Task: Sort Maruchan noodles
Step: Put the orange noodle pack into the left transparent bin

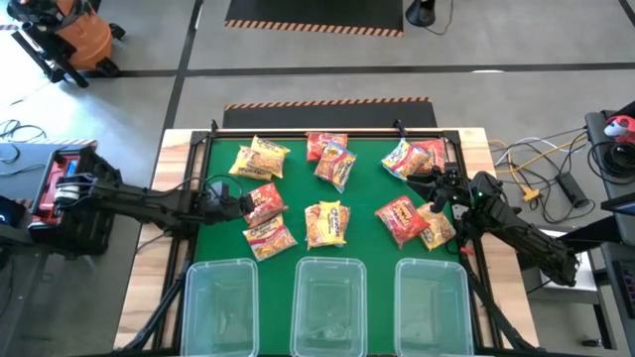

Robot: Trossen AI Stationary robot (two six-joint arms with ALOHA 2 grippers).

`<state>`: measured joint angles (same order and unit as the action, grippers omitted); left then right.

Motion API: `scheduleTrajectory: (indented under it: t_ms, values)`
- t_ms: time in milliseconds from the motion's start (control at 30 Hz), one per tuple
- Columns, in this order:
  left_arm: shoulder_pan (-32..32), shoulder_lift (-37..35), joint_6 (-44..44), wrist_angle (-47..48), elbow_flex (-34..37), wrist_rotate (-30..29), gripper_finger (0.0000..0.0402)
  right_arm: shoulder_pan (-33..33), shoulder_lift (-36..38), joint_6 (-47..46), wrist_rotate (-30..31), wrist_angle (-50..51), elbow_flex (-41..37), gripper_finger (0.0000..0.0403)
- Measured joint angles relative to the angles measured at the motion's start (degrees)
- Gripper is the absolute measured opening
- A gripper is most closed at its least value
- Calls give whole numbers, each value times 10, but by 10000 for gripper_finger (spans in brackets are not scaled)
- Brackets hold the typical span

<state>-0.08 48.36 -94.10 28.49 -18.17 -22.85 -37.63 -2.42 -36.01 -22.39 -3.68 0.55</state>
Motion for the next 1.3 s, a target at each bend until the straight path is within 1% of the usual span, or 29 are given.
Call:
scheduleTrajectory:
  t_ms: [133,200,533,800,900,1033,1167,1300]
  values:
    - [0,13,-16,-3,0,-1,303,0,0,0,0,0,0,178]
    - [0,27,-22,-20,1,-1,303,0,0,0,0,0,0,178]
    - [1,113,-30,-210,44,-9,303,0,0,0,0,0,0,178]
    - [1,164,-38,-266,46,-40,300,0,0,0,0,0,0,178]
    - [1,180,-39,-276,46,-45,284,0,0,0,0,0,0,178]
    - [1,196,-42,-294,47,-47,247,0,0,0,0,0,0,178]
    - [1,199,-42,-300,47,-41,209,0,0,0,0,0,0,178]
    - [1,191,-40,-301,47,-33,189,0,0,0,0,0,0,178]
